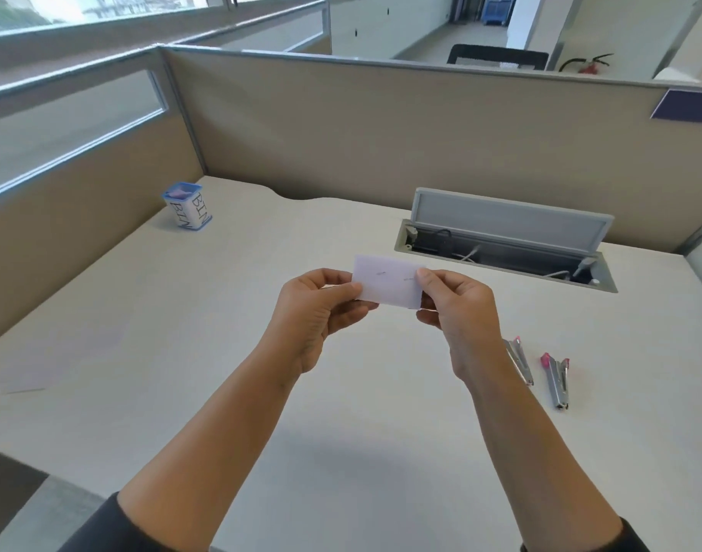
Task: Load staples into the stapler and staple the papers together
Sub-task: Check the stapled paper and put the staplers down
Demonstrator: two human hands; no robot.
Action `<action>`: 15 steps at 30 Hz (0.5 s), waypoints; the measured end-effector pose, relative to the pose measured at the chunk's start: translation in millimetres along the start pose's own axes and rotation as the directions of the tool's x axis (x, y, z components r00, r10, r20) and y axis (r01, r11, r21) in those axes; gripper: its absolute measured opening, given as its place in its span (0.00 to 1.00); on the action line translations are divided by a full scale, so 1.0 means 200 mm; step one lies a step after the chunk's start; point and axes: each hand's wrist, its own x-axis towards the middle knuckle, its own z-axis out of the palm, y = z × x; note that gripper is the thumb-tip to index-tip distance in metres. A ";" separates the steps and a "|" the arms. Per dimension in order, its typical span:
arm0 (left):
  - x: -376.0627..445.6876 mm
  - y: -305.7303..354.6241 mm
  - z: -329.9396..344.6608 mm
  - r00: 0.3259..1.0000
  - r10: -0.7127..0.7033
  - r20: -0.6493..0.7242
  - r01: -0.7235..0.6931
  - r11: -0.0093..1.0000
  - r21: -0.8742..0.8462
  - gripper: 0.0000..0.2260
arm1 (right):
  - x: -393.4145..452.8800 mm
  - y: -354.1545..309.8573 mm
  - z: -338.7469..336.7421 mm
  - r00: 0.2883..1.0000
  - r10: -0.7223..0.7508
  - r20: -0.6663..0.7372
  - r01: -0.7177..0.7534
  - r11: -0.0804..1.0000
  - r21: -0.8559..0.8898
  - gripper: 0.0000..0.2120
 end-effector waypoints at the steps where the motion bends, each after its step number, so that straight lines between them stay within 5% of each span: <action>1: 0.02 0.01 -0.05 1.000 -0.001 -0.012 0.001 1.000 0.000 0.03 | 0.01 0.01 0.06 1.000 -0.002 0.010 0.002 1.000 -0.007 0.11; 15: 0.55 0.36 -1.02 0.993 -0.004 -0.115 0.005 1.000 0.004 0.04 | 0.28 0.17 1.11 0.996 0.051 0.067 -0.044 0.994 -0.100 0.06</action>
